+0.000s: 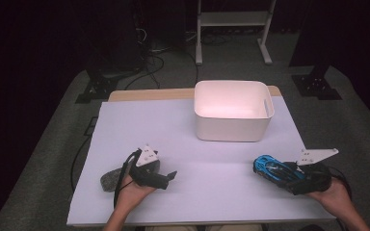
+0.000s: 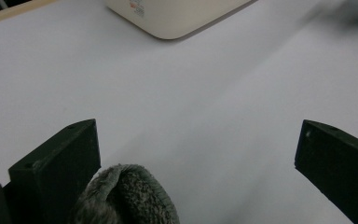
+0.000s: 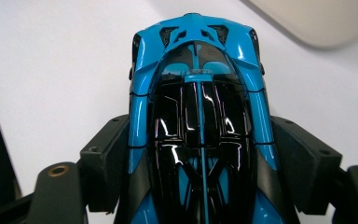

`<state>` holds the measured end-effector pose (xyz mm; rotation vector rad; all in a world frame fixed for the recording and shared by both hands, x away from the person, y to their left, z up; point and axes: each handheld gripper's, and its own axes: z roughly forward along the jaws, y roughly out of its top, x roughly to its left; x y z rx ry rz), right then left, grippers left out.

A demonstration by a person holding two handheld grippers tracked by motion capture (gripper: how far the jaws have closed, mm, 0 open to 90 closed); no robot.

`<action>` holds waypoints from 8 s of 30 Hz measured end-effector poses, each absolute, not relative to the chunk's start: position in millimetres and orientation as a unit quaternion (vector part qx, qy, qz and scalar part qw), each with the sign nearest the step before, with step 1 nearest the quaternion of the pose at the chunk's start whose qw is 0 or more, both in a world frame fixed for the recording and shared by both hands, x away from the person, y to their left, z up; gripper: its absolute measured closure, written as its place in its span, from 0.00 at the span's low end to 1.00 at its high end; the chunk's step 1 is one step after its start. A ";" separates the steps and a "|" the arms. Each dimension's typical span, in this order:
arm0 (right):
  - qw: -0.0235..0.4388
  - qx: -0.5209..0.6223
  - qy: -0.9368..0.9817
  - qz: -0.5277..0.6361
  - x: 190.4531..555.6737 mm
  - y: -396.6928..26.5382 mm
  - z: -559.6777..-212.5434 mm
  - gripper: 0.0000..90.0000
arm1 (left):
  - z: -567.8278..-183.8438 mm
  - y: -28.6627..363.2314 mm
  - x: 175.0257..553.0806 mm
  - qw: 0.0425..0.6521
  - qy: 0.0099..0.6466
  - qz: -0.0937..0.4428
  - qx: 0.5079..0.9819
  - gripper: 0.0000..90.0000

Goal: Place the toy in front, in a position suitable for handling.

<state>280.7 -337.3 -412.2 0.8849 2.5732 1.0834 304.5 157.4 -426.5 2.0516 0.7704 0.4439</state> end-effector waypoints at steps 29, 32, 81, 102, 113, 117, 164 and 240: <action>0.036 0.120 0.914 0.386 310.7 -195.2 -380.5 0.28 | -420.4 175.6 307.2 0.439 0.320 0.186 0.819 0.00; 0.028 0.108 0.917 0.383 313.0 -183.3 -385.4 0.28 | -420.1 177.7 307.7 0.440 0.323 0.186 0.817 0.00; -0.009 0.067 0.938 0.339 321.1 -124.0 -449.8 0.28 | -419.3 183.0 309.1 0.440 0.323 0.184 0.817 0.00; -0.020 0.103 0.926 0.362 319.4 -147.1 -447.7 0.19 | -414.1 177.5 310.2 0.444 0.298 0.169 0.828 0.04; -0.023 0.106 0.926 0.362 321.0 -149.8 -453.2 0.19 | -405.4 186.1 312.4 0.438 0.254 0.162 0.847 0.10; -0.024 0.105 0.925 0.364 321.6 -149.5 -453.7 0.19 | -401.7 196.3 312.7 0.435 0.232 0.153 0.857 0.13; -0.006 0.096 0.927 0.362 316.9 -160.6 -450.3 0.19 | -436.0 246.3 327.2 0.319 0.216 0.088 0.919 0.79; 0.024 0.078 0.921 0.382 309.6 -171.2 -461.2 0.24 | -422.3 98.8 331.3 0.391 0.021 -0.010 0.920 0.86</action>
